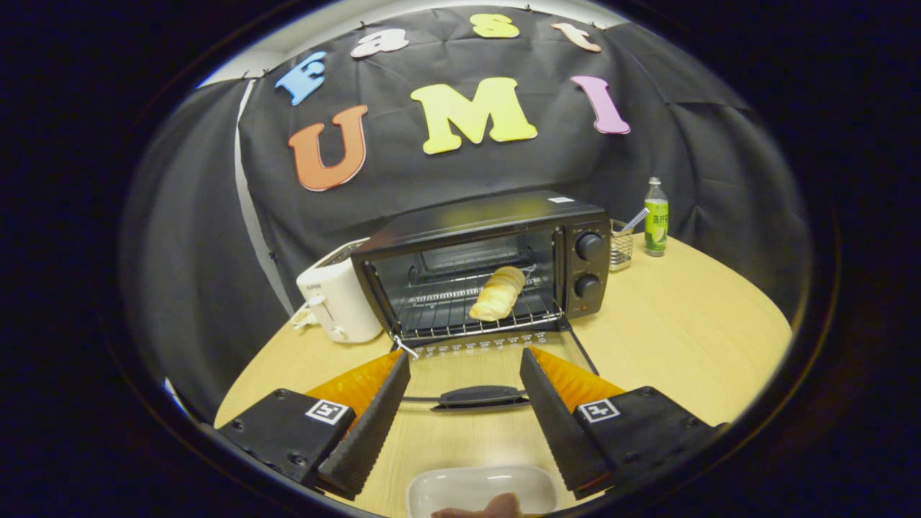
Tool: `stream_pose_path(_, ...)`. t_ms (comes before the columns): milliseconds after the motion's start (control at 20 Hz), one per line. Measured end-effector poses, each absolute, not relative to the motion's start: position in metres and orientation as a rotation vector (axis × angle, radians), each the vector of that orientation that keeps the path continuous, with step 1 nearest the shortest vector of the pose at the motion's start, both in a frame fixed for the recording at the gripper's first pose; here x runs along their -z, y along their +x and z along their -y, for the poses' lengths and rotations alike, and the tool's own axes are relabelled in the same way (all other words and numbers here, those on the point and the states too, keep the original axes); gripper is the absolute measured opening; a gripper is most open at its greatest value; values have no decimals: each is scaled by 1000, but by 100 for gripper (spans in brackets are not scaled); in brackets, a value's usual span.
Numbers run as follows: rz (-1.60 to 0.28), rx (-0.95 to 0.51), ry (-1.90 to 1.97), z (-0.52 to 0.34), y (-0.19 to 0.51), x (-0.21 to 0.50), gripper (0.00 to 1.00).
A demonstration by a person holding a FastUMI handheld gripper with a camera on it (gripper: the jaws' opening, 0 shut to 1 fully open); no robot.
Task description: Open the toaster oven, put the food inside, and close the toaster oven door.
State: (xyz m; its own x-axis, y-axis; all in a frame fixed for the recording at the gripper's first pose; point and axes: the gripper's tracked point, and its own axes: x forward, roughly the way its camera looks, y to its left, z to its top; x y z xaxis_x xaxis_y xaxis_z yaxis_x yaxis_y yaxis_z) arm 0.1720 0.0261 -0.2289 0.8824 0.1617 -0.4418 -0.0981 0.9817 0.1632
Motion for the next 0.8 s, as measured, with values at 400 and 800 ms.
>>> stream_pose_path(400, -659, -173, 8, -23, 155, 302, 100)
stream_pose_path(800, -760, -145, -45, -17, 171, 337, 100)
